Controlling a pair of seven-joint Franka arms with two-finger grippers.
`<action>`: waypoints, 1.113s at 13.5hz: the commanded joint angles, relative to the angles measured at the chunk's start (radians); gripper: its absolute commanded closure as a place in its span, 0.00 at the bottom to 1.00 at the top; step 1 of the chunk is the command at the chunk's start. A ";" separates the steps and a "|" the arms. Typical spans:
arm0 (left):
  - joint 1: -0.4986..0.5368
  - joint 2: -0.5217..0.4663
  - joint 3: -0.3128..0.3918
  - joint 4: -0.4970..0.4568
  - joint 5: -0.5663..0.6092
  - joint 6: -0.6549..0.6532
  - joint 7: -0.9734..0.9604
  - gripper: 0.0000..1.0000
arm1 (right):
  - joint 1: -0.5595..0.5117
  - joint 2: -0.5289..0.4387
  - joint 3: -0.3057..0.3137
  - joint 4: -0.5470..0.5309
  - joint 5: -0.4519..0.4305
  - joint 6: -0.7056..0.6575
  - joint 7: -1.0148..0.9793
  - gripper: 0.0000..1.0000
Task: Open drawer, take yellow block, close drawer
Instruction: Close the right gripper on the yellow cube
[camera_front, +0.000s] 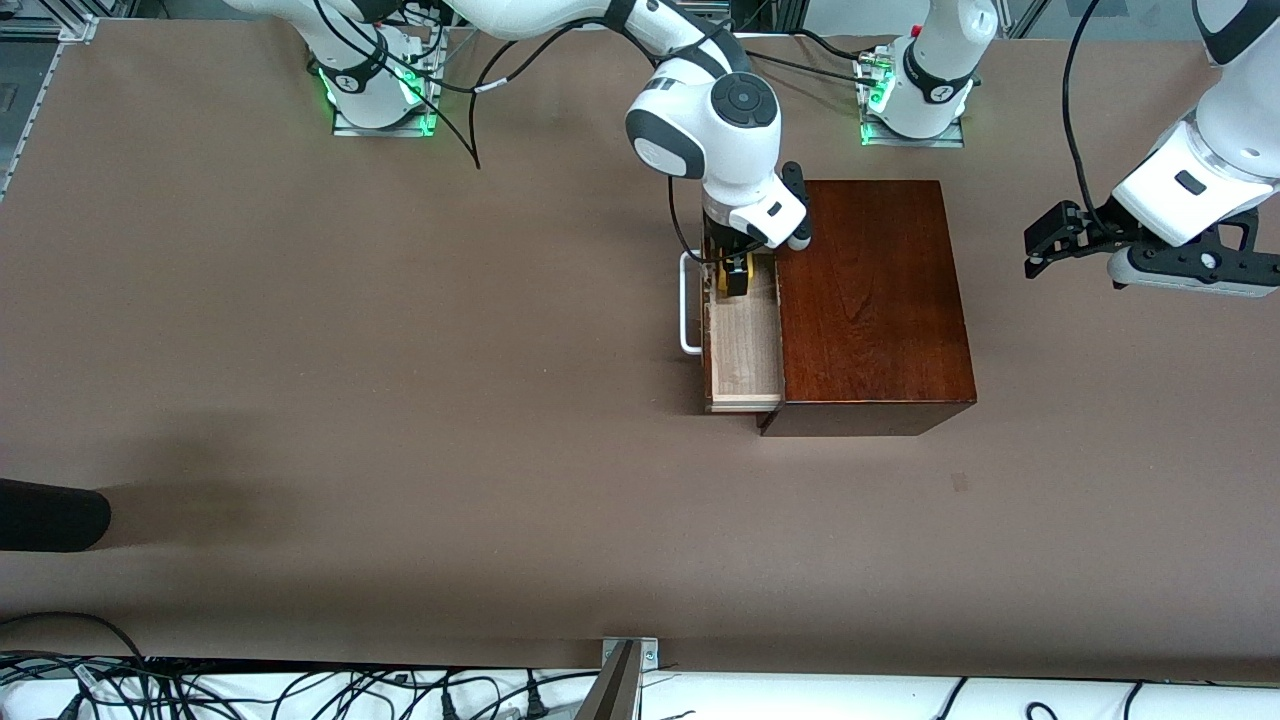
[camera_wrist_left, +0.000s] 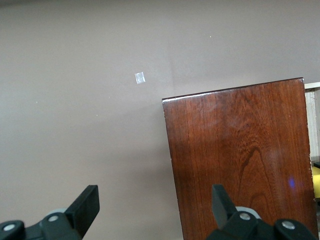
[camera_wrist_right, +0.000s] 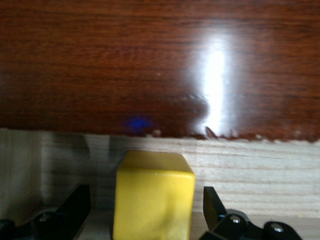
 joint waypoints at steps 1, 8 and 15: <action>-0.005 0.008 -0.002 0.023 0.025 -0.014 -0.009 0.00 | 0.014 0.020 -0.011 0.037 -0.015 0.004 -0.007 0.03; -0.005 0.006 -0.003 0.023 0.025 -0.014 -0.009 0.00 | 0.007 0.008 -0.020 0.039 -0.014 -0.016 -0.009 1.00; -0.005 0.006 -0.015 0.023 0.025 -0.014 -0.009 0.00 | 0.001 -0.053 -0.012 0.157 0.022 -0.200 0.007 1.00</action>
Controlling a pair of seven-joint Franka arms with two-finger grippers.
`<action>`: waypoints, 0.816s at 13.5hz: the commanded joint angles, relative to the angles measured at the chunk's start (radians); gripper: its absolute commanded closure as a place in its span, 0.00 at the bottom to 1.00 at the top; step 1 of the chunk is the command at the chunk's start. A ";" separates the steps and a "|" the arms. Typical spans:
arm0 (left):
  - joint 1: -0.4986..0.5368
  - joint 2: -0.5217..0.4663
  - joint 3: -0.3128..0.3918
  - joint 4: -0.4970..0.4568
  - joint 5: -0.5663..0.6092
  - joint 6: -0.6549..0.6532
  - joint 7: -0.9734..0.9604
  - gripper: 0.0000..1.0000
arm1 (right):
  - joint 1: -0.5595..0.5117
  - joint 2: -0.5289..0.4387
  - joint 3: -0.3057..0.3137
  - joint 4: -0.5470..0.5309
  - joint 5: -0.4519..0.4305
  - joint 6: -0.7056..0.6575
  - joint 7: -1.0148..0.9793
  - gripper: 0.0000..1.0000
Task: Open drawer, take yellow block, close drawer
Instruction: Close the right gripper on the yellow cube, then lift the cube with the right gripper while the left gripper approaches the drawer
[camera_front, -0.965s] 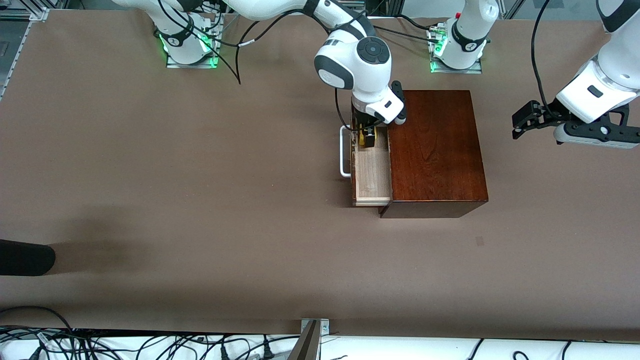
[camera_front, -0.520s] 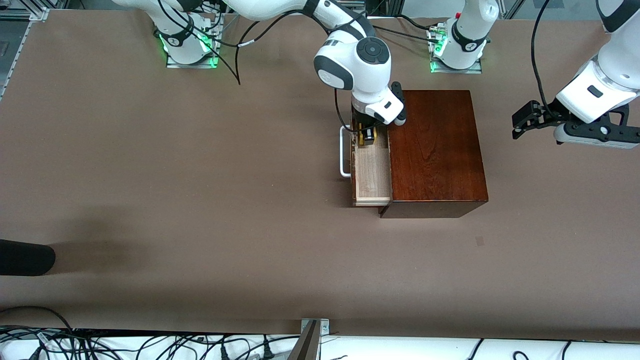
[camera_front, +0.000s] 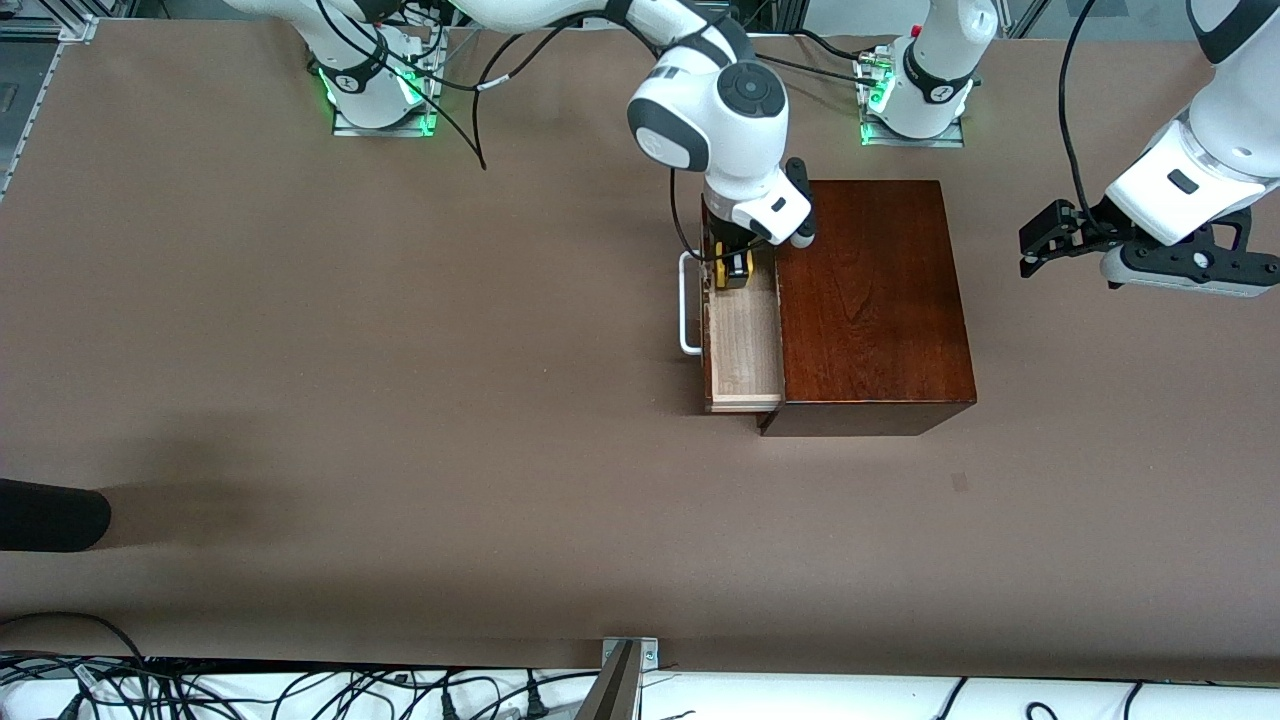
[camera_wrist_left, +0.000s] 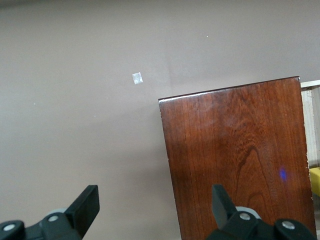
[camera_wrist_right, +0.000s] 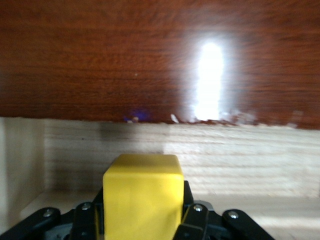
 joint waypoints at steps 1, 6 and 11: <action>-0.005 0.006 -0.003 0.023 0.025 -0.014 -0.009 0.00 | -0.016 -0.083 0.000 0.047 0.046 -0.092 0.013 1.00; -0.005 0.006 -0.003 0.023 0.025 -0.014 -0.009 0.00 | -0.114 -0.207 -0.009 0.047 0.100 -0.217 0.125 1.00; -0.005 0.005 -0.045 0.046 0.023 -0.031 -0.012 0.00 | -0.321 -0.242 -0.007 0.047 0.101 -0.248 0.185 1.00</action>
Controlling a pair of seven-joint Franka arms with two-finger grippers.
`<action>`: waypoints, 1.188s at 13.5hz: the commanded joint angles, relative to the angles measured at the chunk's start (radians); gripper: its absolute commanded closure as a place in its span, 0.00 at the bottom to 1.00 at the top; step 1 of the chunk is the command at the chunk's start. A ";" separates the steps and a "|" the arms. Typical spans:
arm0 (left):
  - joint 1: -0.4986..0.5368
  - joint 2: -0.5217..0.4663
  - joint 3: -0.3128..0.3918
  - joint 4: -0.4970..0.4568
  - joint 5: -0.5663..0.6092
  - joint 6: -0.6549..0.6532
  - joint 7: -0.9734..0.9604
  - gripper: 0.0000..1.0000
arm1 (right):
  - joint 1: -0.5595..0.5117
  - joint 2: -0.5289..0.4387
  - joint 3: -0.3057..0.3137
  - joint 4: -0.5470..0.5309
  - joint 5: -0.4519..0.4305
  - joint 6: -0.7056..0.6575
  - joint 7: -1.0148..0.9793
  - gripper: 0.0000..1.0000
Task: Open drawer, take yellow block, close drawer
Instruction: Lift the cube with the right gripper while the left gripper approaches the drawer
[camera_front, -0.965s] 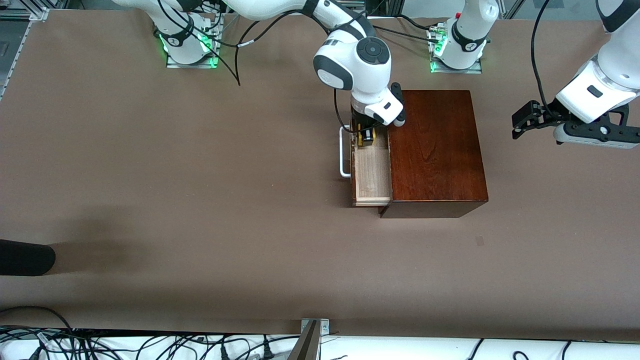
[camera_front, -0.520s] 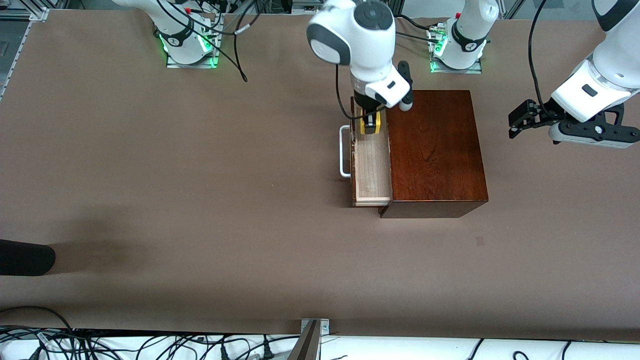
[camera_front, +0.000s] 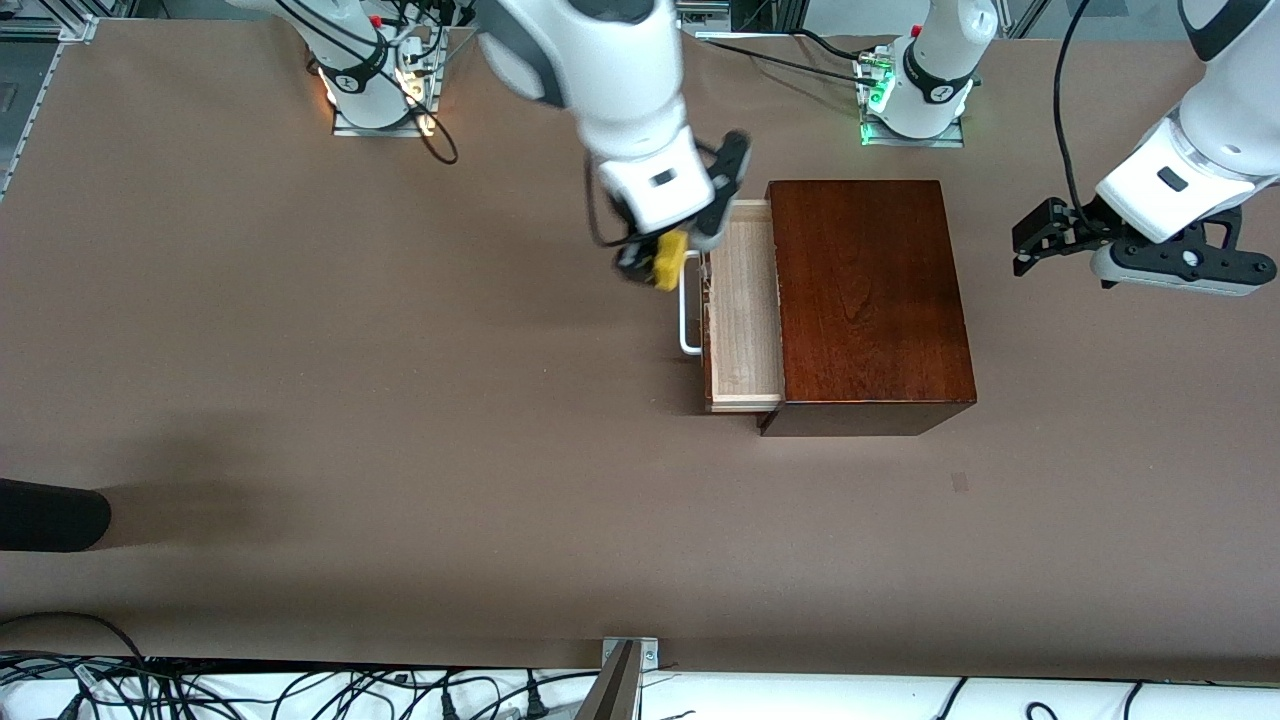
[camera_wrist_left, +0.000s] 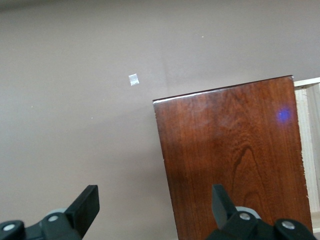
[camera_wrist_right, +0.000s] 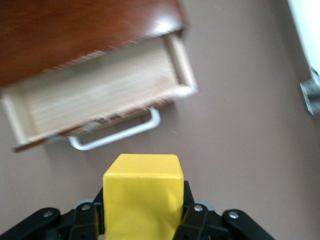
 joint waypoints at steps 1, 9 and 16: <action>-0.005 0.005 -0.038 0.045 0.022 -0.036 -0.012 0.00 | -0.118 -0.024 0.013 -0.020 0.020 -0.009 0.026 1.00; -0.005 0.005 -0.150 0.051 0.003 -0.155 -0.023 0.00 | -0.368 -0.084 -0.052 -0.099 0.057 -0.052 0.001 1.00; -0.011 0.084 -0.325 0.051 -0.167 -0.186 -0.014 0.00 | -0.470 -0.161 -0.092 -0.382 0.069 0.021 0.138 1.00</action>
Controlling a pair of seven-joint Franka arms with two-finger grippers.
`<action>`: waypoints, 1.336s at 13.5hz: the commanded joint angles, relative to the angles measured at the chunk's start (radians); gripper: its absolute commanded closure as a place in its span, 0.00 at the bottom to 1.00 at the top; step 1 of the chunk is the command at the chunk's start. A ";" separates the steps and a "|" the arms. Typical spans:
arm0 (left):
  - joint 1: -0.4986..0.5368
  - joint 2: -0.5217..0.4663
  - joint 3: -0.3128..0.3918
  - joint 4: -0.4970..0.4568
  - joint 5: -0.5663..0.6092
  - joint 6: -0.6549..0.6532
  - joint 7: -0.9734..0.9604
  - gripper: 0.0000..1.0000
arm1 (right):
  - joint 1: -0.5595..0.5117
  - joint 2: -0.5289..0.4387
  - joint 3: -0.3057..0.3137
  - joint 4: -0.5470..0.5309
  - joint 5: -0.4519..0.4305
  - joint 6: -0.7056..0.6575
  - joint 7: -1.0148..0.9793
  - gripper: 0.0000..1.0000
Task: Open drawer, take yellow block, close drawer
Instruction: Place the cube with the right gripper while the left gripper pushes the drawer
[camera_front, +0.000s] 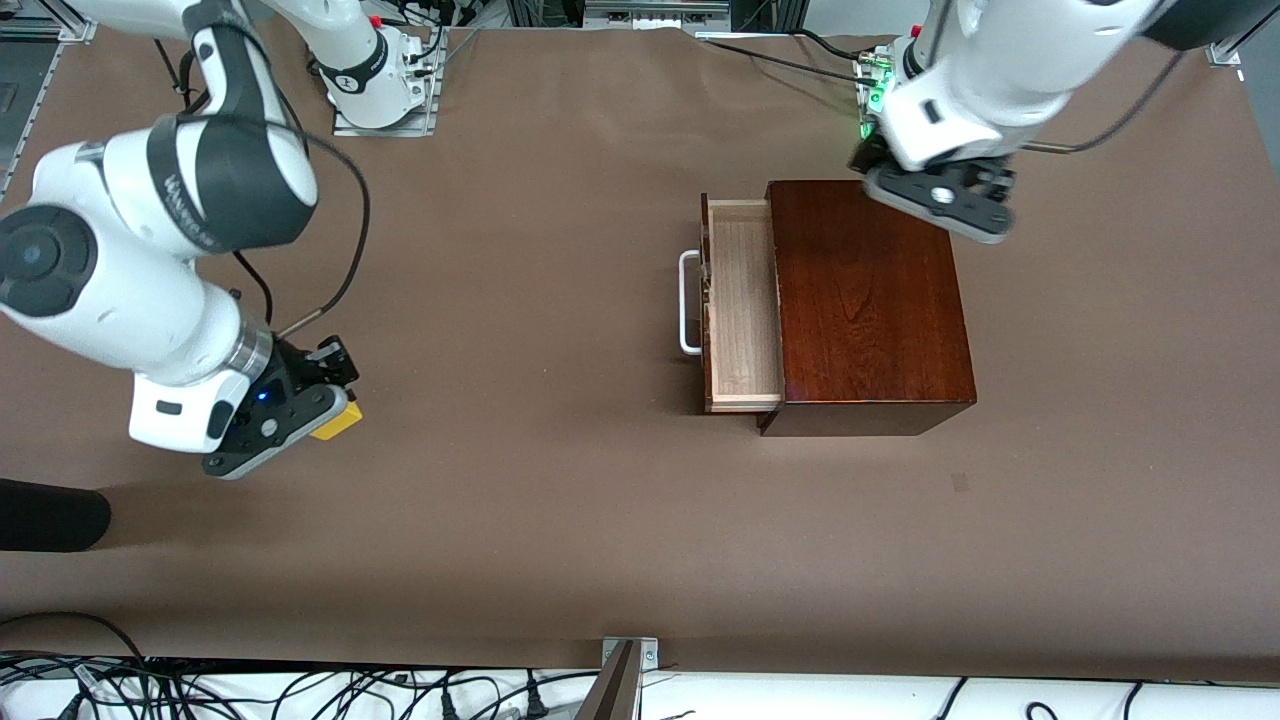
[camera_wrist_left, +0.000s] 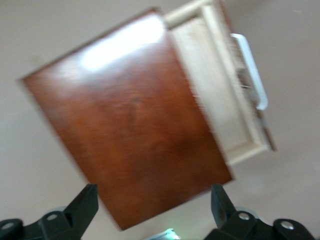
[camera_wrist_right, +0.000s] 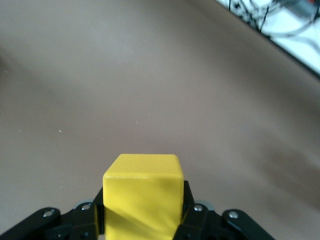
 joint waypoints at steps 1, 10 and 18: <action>-0.015 0.081 -0.046 0.024 -0.112 -0.014 0.009 0.00 | 0.003 -0.124 -0.020 -0.264 0.015 0.090 0.107 1.00; -0.141 0.266 -0.124 0.023 0.024 0.284 0.240 0.00 | -0.002 -0.146 -0.081 -0.660 0.019 0.419 0.283 1.00; -0.383 0.456 -0.130 0.131 0.235 0.330 0.117 0.00 | -0.023 -0.160 -0.083 -0.985 0.052 0.789 0.300 1.00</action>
